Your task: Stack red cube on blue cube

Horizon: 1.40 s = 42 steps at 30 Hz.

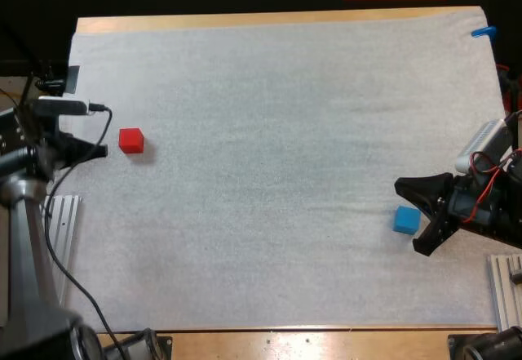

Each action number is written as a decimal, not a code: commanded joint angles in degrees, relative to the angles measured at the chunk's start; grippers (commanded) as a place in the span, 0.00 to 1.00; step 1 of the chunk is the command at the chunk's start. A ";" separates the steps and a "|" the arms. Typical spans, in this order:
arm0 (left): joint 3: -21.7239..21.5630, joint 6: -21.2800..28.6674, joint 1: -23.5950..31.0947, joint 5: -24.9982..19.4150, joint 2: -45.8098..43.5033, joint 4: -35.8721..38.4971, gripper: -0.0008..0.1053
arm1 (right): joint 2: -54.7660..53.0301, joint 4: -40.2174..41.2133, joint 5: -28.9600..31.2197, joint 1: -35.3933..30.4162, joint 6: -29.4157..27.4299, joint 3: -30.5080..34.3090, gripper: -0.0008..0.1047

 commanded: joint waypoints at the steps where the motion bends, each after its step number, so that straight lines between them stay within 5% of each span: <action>1: -1.69 0.72 -0.62 0.57 1.57 -0.20 0.01 | -0.09 -0.41 -0.52 0.13 -0.79 -0.58 0.01; 5: -6.29 5.08 -3.45 0.69 8.50 2.77 0.01 | -0.09 -0.41 -0.52 0.13 -0.53 -0.58 0.01; 18: -13.45 5.15 -7.43 -5.77 22.20 3.31 0.01 | -0.09 -0.41 0.43 0.13 1.13 -0.58 0.01; 34: -18.60 5.15 -7.43 -6.22 31.02 5.73 0.01 | -0.09 -0.41 3.35 0.13 0.93 -0.58 0.01; 42: -19.75 5.34 -9.14 -2.52 32.53 7.24 0.01 | -0.09 -0.41 3.35 0.13 0.73 -0.58 0.01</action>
